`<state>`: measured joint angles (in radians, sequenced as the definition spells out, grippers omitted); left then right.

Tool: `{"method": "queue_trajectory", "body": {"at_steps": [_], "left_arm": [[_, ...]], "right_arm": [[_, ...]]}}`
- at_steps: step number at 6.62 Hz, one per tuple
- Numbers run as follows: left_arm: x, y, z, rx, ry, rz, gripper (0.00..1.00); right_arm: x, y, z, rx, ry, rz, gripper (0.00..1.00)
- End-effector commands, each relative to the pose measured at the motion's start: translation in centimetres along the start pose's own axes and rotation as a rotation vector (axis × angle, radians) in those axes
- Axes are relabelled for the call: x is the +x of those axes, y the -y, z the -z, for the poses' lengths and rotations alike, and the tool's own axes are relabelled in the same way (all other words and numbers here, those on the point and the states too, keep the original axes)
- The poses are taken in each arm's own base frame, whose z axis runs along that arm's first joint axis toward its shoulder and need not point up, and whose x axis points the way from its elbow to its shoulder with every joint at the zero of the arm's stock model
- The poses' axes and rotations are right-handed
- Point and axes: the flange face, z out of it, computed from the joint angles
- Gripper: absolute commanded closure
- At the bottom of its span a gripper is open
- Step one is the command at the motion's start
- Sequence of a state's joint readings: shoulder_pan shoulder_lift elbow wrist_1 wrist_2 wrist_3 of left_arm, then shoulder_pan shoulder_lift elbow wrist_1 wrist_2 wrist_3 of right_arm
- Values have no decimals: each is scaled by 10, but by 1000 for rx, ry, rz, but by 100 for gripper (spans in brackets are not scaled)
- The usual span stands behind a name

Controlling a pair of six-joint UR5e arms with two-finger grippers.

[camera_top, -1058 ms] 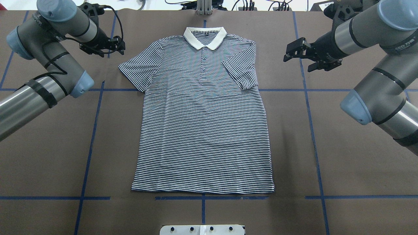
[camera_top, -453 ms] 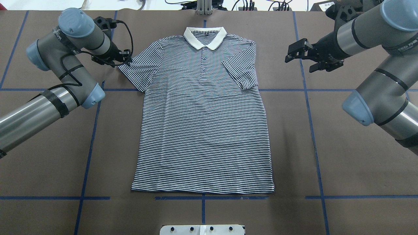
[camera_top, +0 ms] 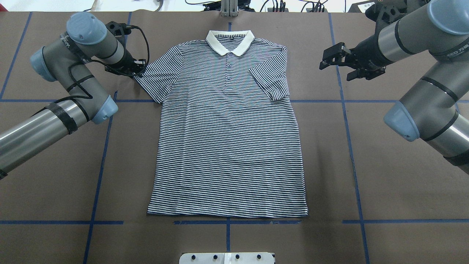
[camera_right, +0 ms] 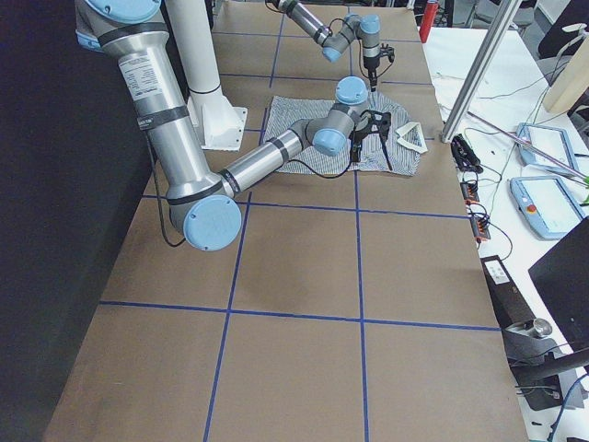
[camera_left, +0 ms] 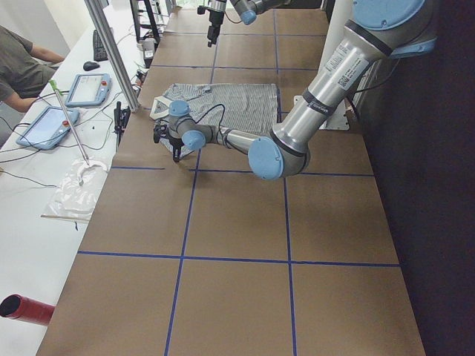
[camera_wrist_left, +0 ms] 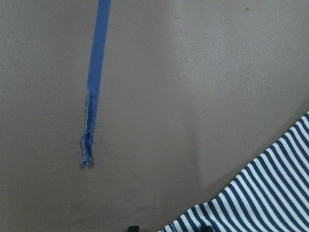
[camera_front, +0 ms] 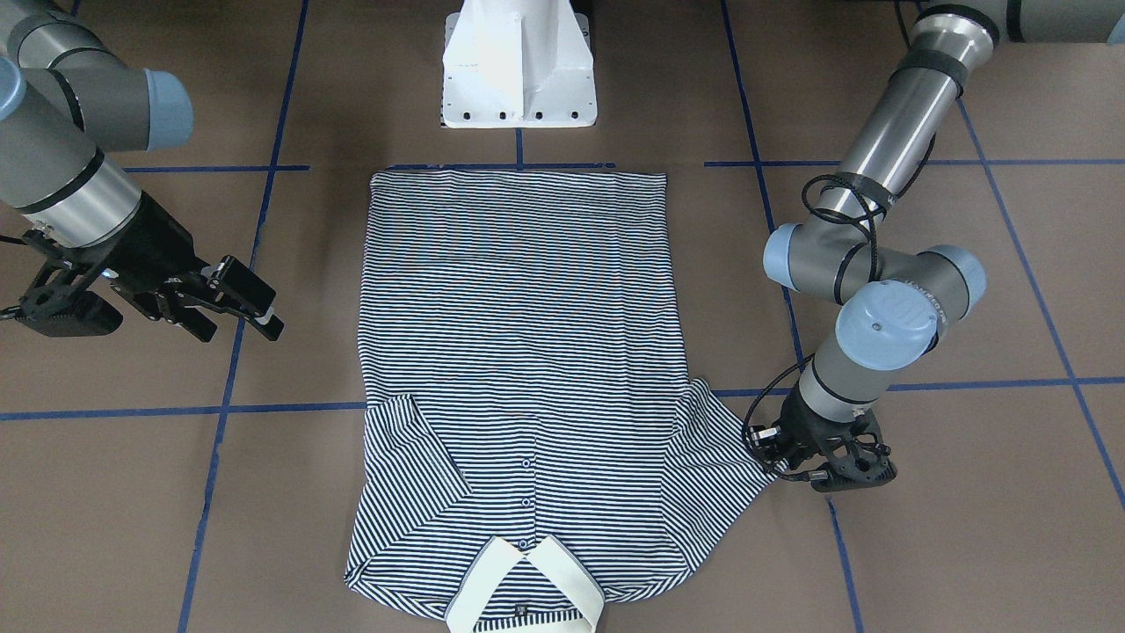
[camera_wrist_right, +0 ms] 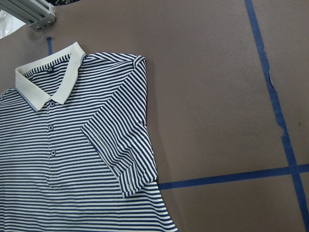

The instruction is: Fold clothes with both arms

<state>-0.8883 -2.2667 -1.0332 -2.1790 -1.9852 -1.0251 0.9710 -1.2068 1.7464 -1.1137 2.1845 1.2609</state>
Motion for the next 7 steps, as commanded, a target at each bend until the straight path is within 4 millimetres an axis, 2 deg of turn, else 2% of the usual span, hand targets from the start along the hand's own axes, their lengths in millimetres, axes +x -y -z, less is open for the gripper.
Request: {"method": "queue_trajectory", "body": {"at_steps": [1, 3, 4, 5, 6, 7], "left_arm": [[15, 4, 8, 1, -16, -4, 100], [75, 22, 40, 18, -59, 28, 100], [107, 25, 53, 27, -87, 43, 100], [142, 7, 51, 9, -110, 60, 100], [166, -16, 37, -16, -113, 83, 100], [183, -16, 34, -14, -107, 105, 100]], "right_arm": [[0, 1, -1, 1, -1, -1, 0], [-2, 1, 0, 5, 0, 1, 0], [-5, 0, -1, 3, 2, 4, 0], [-5, 1, -2, 0, 2, 3, 0], [-5, 0, -2, 0, 1, 4, 0], [-4, 0, -4, -2, -1, 3, 0]]}}
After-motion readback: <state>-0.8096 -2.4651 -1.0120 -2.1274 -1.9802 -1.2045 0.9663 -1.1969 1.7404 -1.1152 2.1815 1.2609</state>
